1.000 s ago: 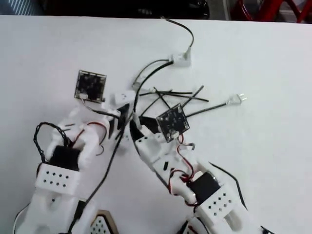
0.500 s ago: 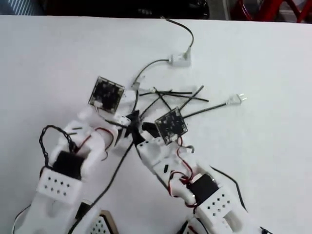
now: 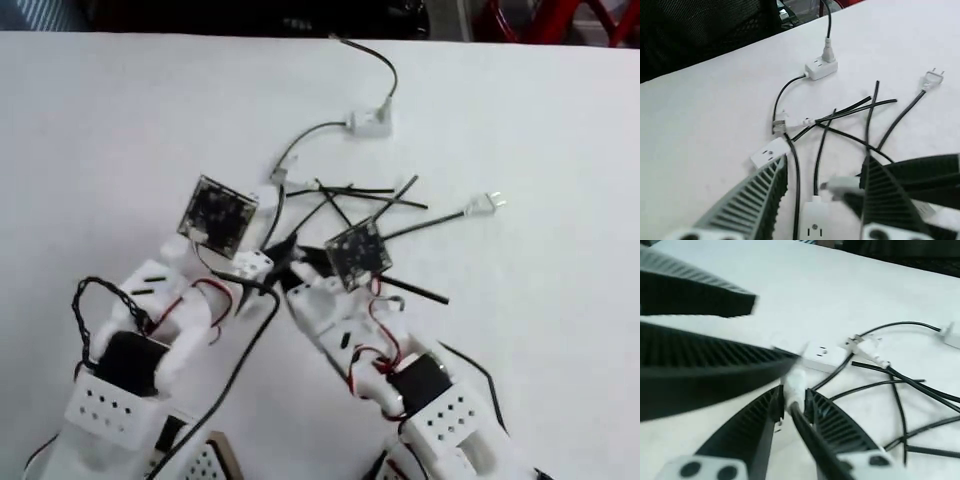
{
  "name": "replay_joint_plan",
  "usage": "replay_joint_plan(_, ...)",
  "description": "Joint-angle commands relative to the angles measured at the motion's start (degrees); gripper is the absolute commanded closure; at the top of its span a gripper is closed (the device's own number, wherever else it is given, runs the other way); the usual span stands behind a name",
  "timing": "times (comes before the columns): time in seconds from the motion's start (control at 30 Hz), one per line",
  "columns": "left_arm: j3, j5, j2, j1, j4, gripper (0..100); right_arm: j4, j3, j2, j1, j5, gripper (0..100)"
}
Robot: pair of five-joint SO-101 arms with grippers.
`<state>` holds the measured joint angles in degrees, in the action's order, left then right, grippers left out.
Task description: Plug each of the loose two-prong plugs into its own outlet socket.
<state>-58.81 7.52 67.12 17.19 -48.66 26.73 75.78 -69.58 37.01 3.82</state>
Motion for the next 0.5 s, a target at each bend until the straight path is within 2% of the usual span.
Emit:
replay_joint_plan(0.0,2.11,0.62,0.92,-5.32,-1.76,75,-1.27,-0.53,-0.75,-8.48,0.44,98.2)
replay_joint_plan(0.23,-5.27,1.05,0.92,-6.20,-2.11,67,-4.88,-0.44,-0.48,-19.38,6.42,98.2)
replay_joint_plan(0.37,-6.95,4.48,-0.22,-6.46,-2.11,67,-5.23,0.35,-0.48,-21.41,6.86,98.2)
replay_joint_plan(0.47,-4.66,4.75,-6.64,-6.46,-2.02,67,-8.92,2.81,-0.48,-21.32,6.86,98.2)
